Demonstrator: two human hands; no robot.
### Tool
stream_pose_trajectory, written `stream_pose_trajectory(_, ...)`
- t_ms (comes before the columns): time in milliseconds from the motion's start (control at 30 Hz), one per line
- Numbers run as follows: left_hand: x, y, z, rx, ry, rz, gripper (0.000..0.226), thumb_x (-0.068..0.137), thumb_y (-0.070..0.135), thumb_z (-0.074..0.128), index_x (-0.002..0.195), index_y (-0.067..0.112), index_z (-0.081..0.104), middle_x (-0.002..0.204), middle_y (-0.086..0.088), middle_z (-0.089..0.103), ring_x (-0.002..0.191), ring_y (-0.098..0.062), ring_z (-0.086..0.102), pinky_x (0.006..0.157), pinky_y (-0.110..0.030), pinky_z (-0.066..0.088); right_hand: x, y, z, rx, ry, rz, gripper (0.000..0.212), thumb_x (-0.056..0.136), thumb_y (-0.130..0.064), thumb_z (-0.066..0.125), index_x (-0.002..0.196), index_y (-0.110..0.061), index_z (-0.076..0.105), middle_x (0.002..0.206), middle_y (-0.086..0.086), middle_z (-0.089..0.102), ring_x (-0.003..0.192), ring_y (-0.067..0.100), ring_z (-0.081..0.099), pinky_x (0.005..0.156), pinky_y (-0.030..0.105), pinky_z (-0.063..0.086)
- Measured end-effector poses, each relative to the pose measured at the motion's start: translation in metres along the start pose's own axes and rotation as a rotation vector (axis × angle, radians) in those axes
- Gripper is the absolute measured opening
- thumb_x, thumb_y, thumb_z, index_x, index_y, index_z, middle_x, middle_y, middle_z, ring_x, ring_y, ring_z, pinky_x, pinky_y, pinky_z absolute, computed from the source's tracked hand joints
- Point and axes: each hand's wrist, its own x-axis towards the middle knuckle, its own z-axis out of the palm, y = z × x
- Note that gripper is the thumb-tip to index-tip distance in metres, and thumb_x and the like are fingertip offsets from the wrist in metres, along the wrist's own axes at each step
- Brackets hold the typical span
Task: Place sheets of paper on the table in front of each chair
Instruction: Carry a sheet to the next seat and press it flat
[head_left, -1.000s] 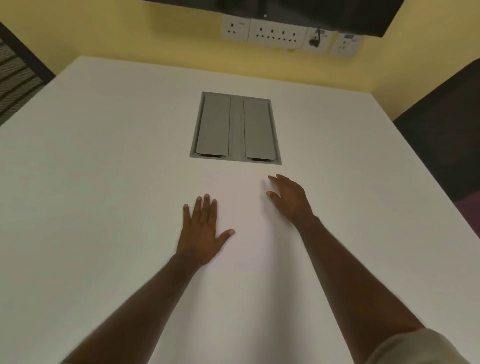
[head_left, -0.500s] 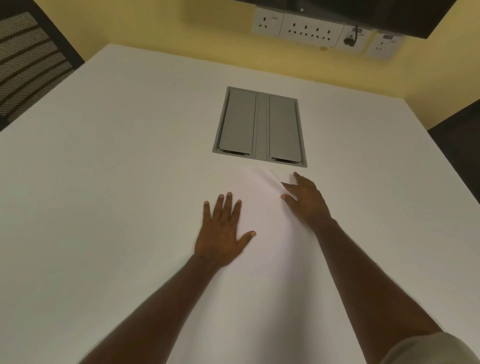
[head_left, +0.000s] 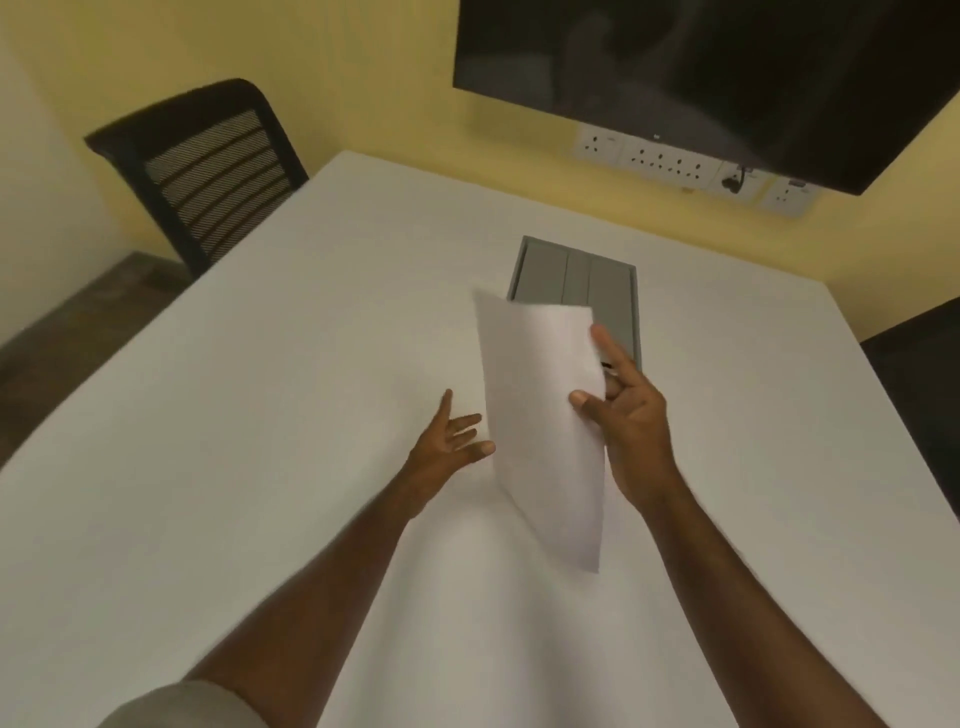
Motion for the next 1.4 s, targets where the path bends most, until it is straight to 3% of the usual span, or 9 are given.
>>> stream_pose_trajectory(233,-0.126,0.005,-0.047,-0.184,-0.209,-0.148,0.087,0.083,0.024,0.079,0.155,0.029,0.032,0.115,-0.005,0.061,0.109,-0.018,0.062,0.105,-0.04,0.042,-0.049,-0.081,0.074,0.523,0.222,0.046,0.067,0.088,0.01,0.056,0.145,-0.021,0.045,0.121,0.003,0.072,0.1,0.013,0.07,0.091,0.03,0.057)
stream_pose_trajectory(433,-0.193,0.002,-0.077,-0.572,-0.048,-0.072,0.062,0.092,-0.003,0.063,0.149,0.015,0.045,0.08,-0.001,0.062,0.078,-0.015,0.068,0.079,-0.036,0.061,-0.092,-0.08,0.106,0.543,0.384,0.167,0.055,0.093,0.009,0.055,0.139,-0.02,0.054,0.136,0.003,0.063,0.108,0.012,0.069,0.091,0.029,0.056)
stream_pose_trajectory(533,-0.214,0.003,-0.115,-0.604,0.143,-0.069,0.066,0.088,-0.009,0.066,0.146,0.015,0.048,0.105,-0.016,0.063,0.088,-0.023,0.07,0.077,-0.04,0.063,-0.123,-0.057,0.111,0.467,0.397,0.343,0.046,0.094,-0.002,0.06,0.138,-0.016,0.055,0.131,0.002,0.068,0.114,0.017,0.066,0.095,0.034,0.057)
stream_pose_trajectory(700,-0.252,-0.011,-0.206,-0.212,0.281,-0.142,0.085,0.082,-0.011,0.073,0.152,0.018,0.036,0.115,-0.021,0.069,0.092,-0.027,0.07,0.066,-0.04,0.064,-0.162,-0.016,0.134,0.286,0.391,0.677,0.018,0.093,-0.004,0.064,0.088,-0.021,0.067,0.085,-0.004,0.076,0.072,0.011,0.073,0.062,0.026,0.061)
stream_pose_trajectory(833,-0.267,-0.025,-0.267,0.021,0.475,-0.19,0.089,0.078,-0.018,0.071,0.153,0.018,0.039,0.097,-0.021,0.061,0.088,-0.031,0.061,0.063,-0.046,0.062,-0.184,0.027,0.167,0.027,0.25,0.812,0.009,0.086,-0.001,0.067,0.089,-0.009,0.069,0.072,0.001,0.075,0.057,0.018,0.069,0.058,0.026,0.062)
stream_pose_trajectory(933,-0.278,-0.042,-0.297,0.274,0.626,-0.217,0.079,0.08,-0.008,0.077,0.149,0.018,0.046,0.094,-0.015,0.057,0.09,-0.03,0.06,0.08,-0.048,0.061,-0.196,0.061,0.2,-0.137,0.169,0.839,0.01,0.081,0.004,0.073,0.089,0.0,0.07,0.078,0.014,0.071,0.061,0.029,0.065,0.055,0.027,0.06)
stream_pose_trajectory(1100,-0.303,-0.082,-0.307,0.823,0.655,-0.221,0.077,0.088,0.021,0.076,0.153,0.025,0.035,0.149,-0.006,0.048,0.138,-0.03,0.044,0.113,-0.044,0.04,-0.199,0.098,0.242,-0.393,0.132,0.846,0.011,0.076,0.001,0.079,0.083,0.0,0.071,0.066,0.012,0.067,0.054,0.029,0.064,0.074,0.046,0.061)
stream_pose_trajectory(1267,-0.326,-0.125,-0.301,1.204,0.463,-0.285,0.084,0.091,0.052,0.064,0.158,0.021,0.025,0.17,-0.004,0.01,0.157,-0.022,0.005,0.126,-0.046,0.002,-0.211,0.104,0.248,-0.975,-0.052,0.55,0.022,0.082,-0.025,0.076,0.103,-0.024,0.068,0.103,0.002,0.069,0.1,0.029,0.065,0.082,0.038,0.052)
stream_pose_trajectory(1400,-0.327,-0.133,-0.303,1.347,0.376,-0.268,0.081,0.096,0.059,0.05,0.16,0.021,0.018,0.17,-0.005,0.0,0.157,-0.024,-0.004,0.123,-0.054,-0.003,-0.231,0.112,0.257,-1.091,-0.432,0.161,0.044,0.087,-0.029,0.075,0.129,-0.02,0.063,0.137,0.005,0.06,0.129,0.029,0.053,0.102,0.04,0.047)
